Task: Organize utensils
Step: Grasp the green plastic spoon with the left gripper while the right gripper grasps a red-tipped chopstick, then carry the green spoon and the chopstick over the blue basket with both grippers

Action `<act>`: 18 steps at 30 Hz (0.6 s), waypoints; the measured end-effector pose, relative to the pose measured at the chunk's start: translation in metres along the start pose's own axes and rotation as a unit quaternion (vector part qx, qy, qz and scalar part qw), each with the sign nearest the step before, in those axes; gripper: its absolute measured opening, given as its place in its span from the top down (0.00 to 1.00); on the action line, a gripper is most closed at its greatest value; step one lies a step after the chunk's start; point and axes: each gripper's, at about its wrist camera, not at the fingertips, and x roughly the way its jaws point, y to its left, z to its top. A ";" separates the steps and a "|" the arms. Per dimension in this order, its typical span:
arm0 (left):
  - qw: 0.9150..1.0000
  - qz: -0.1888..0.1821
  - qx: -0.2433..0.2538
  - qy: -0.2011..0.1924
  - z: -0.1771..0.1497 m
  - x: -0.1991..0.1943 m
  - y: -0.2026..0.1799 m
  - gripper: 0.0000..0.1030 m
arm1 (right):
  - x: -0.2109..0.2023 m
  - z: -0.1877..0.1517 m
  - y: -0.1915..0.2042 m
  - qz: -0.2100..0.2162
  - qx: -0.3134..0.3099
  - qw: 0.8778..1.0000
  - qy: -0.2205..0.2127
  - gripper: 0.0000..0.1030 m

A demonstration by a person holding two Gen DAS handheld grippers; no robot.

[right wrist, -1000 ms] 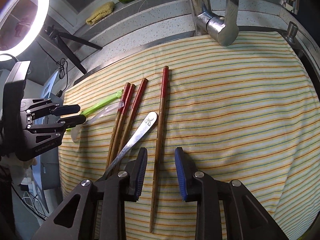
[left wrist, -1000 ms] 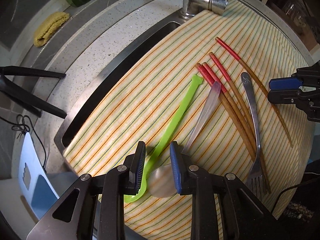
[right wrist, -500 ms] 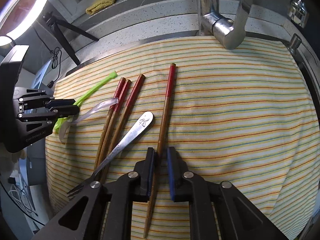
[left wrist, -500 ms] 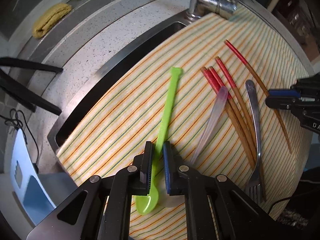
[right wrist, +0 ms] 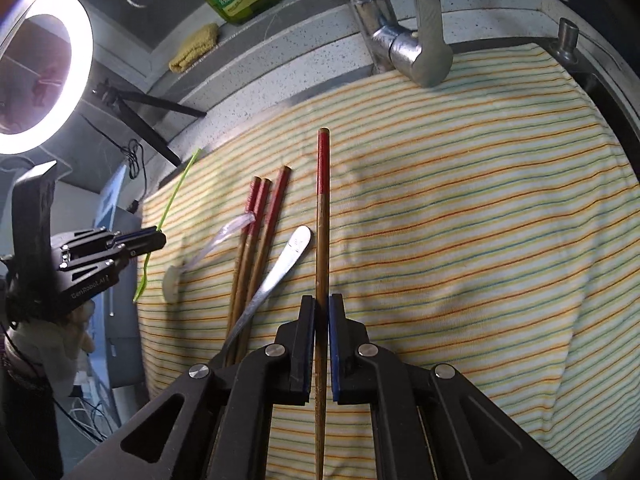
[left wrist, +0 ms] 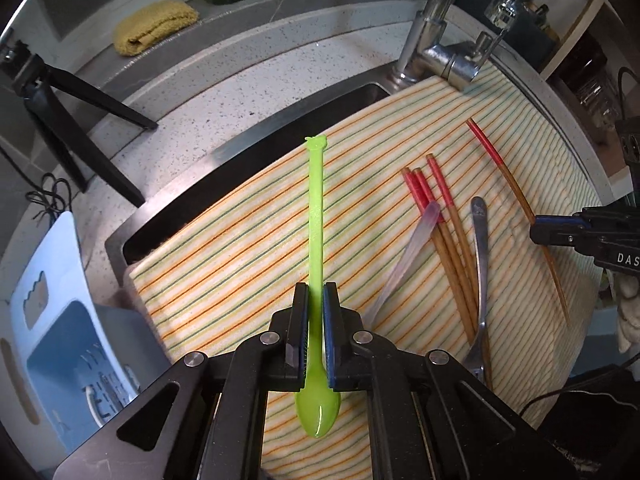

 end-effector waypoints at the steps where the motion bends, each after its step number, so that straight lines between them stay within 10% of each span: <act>1: 1.000 0.000 -0.001 -0.003 0.000 -0.003 0.000 0.95 | -0.005 0.000 0.002 0.005 -0.001 1.000 -0.004 0.94; 18: 0.990 0.038 -0.122 -0.062 -0.074 -0.092 0.062 0.95 | -0.016 0.027 0.147 0.107 -0.123 0.987 -0.015 0.94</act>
